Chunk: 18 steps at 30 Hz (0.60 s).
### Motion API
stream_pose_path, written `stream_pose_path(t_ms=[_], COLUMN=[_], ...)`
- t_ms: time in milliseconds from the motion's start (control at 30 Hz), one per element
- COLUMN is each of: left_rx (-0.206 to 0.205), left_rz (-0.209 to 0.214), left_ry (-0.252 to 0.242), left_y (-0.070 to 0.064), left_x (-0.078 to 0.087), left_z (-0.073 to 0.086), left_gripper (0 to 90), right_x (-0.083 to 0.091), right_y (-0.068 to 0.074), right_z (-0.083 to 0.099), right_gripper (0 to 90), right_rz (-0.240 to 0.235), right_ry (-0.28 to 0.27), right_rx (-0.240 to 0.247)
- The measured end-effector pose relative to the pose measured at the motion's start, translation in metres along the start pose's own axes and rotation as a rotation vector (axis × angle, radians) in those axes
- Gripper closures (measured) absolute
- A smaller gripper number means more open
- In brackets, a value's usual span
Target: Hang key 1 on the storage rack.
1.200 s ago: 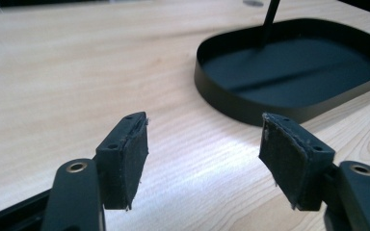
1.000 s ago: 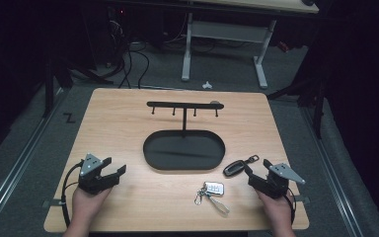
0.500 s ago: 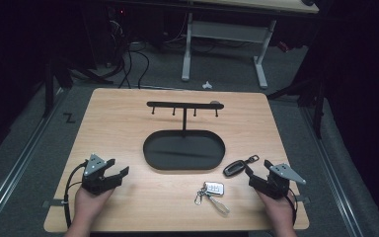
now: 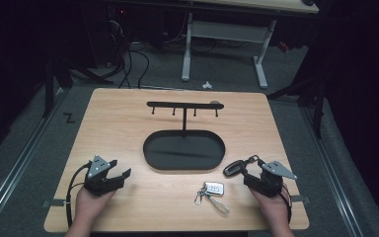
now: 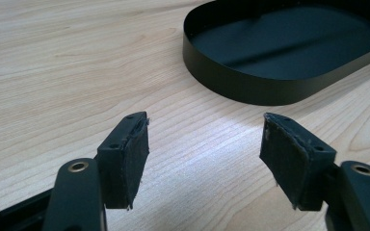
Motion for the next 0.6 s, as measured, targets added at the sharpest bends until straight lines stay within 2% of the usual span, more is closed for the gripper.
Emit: stream_pose_path(t_ms=[167, 400, 600], left_rx=[-0.012, -0.018, -0.008], left_rz=[-0.006, -0.012, -0.014], left_ry=[0.002, 0.013, 0.009], left_y=[-0.001, -0.001, 0.000], left_x=[0.001, 0.009, 0.011], left_z=[0.001, 0.008, 0.010], left_gripper=[34.5, 34.5, 34.6], right_x=[-0.009, -0.028, -0.034], right_y=[0.001, -0.002, -0.004], right_z=[0.002, 0.006, 0.011], right_gripper=[30.2, 32.9, 36.7], right_rz=[0.012, 0.072, 0.083], right_ry=[0.034, 0.099, 0.155], right_rx=[-0.013, -0.009, -0.033])
Point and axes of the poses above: each handheld gripper's, and its own axes: x roughly backward along the jaws, z roughly out of its underside, y roughly to its left, the point moved 7 cm from there along -x, roughly forward along the jaws, and after that the axes turned 7 degrees about -x, right-handed, at the moved point
